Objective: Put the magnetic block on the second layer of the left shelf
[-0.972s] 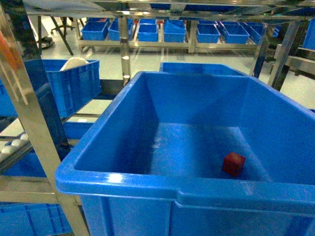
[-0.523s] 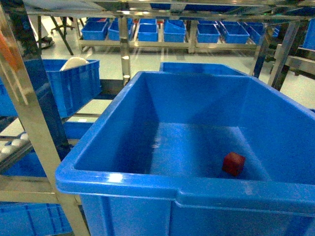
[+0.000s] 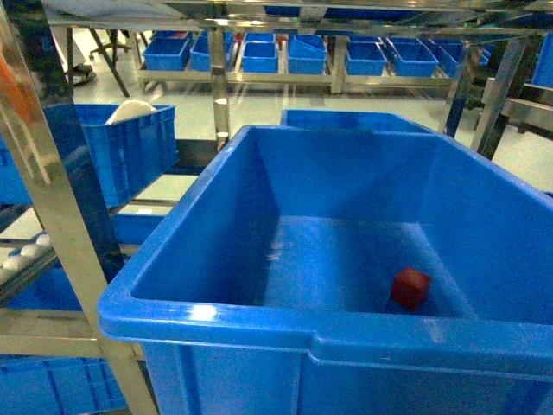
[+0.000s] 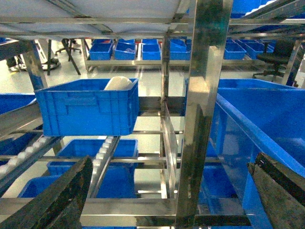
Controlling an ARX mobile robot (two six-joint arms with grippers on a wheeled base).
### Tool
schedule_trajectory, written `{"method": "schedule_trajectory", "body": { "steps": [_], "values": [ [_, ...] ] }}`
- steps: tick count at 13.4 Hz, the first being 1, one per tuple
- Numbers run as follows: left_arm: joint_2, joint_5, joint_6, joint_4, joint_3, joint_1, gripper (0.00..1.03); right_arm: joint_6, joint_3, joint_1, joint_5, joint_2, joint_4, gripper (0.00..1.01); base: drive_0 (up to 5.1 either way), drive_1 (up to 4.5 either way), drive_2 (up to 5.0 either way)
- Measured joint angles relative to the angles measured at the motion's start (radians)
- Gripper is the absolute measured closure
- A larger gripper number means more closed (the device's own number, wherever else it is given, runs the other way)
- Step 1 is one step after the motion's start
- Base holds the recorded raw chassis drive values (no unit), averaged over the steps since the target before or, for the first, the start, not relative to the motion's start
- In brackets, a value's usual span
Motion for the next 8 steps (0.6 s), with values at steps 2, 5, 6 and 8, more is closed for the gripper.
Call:
{"method": "schedule_trajectory", "body": {
  "steps": [2,5,6,8],
  "values": [
    [0.000,0.001,0.000,-0.001,0.000,0.000,0.05,0.000,-0.022,0.000,0.002,-0.040,-0.005,0.99,0.0,0.00,0.0],
    [0.000,0.001,0.000,0.000,0.000,0.000,0.05,0.000,-0.022,0.000,0.000,-0.041,0.008,0.99,0.0,0.00,0.0],
    [0.000,0.001,0.000,0.000,0.000,0.000,0.05,0.000,-0.022,0.000,0.000,-0.041,0.007,0.94,0.0,0.00,0.0],
    [0.000,0.001,0.000,0.000,0.000,0.000,0.05,0.000,-0.022,0.000,0.000,-0.041,0.007,0.67,0.0,0.00,0.0]
  ]
}}
